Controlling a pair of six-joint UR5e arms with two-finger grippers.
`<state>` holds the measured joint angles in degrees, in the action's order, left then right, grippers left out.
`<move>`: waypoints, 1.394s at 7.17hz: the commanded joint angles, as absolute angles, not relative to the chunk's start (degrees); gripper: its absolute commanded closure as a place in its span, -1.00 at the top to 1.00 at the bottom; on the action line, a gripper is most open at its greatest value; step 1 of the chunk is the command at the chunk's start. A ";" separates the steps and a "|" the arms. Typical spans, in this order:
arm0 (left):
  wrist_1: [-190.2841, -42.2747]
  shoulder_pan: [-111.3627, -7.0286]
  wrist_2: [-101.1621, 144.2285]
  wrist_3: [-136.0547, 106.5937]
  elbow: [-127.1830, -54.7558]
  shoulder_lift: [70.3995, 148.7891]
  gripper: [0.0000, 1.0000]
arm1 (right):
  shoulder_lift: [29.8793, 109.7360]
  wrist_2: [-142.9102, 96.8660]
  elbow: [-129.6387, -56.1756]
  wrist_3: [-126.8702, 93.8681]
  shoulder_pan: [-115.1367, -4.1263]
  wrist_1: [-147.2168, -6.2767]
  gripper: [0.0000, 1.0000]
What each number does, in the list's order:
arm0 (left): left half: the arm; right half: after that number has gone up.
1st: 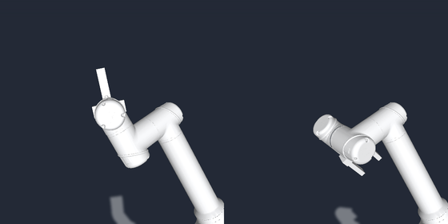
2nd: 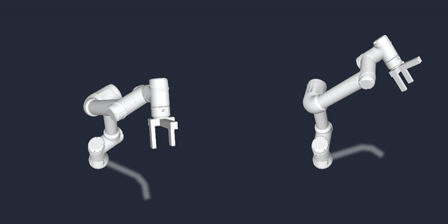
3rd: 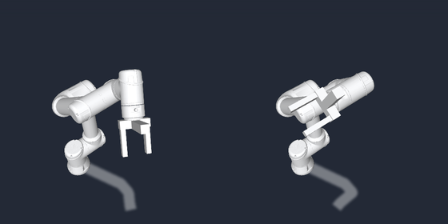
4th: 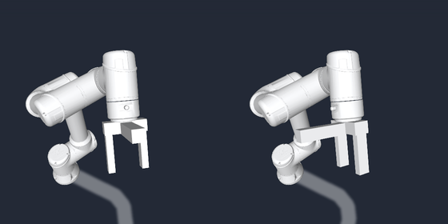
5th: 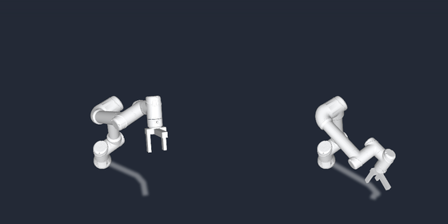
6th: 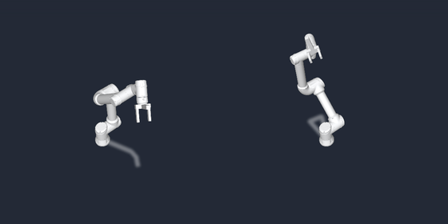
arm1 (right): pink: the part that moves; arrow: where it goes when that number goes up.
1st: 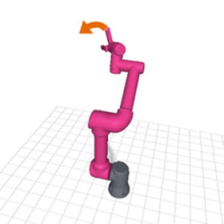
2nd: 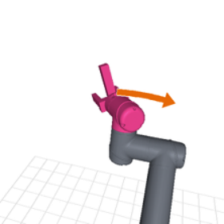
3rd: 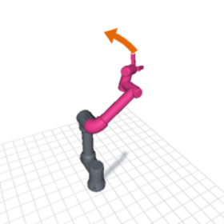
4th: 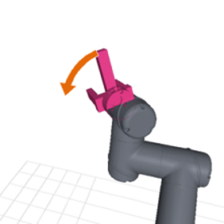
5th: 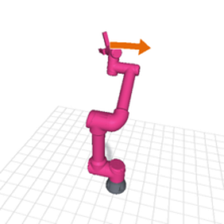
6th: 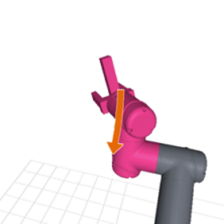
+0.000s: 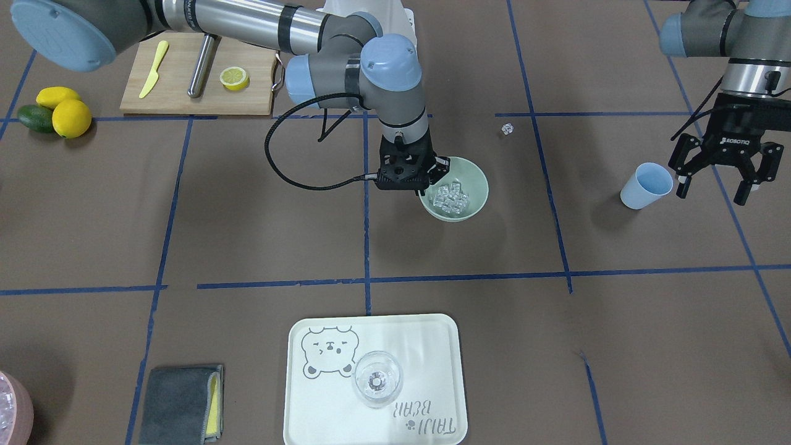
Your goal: Pour ice into bowl
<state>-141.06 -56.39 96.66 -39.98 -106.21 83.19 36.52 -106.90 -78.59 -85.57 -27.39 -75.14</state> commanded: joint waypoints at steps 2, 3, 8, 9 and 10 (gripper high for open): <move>-116.03 -58.80 102.47 -34.85 -109.94 95.57 1.00 | 54.09 -116.52 -96.99 -80.55 -38.99 -75.06 -1.00; -102.96 -59.49 102.74 -32.28 -110.30 104.24 1.00 | 59.10 -117.15 -101.03 -74.59 -42.24 -75.32 -1.00; -97.12 -59.50 103.01 -32.87 -110.04 107.14 1.00 | 86.17 -122.69 -103.98 -48.92 -56.75 -72.27 -1.00; -97.12 -59.41 103.01 -32.87 -109.95 107.14 1.00 | 91.27 -122.78 -103.37 -46.43 -57.56 -68.42 -1.00; -97.12 -59.41 103.01 -32.87 -109.60 107.14 1.00 | 92.97 -122.70 -101.10 -46.15 -57.57 -66.20 -1.00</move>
<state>-97.14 -59.45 103.01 -32.84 -109.89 107.13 89.13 -122.61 -103.05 -48.15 -56.83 -69.40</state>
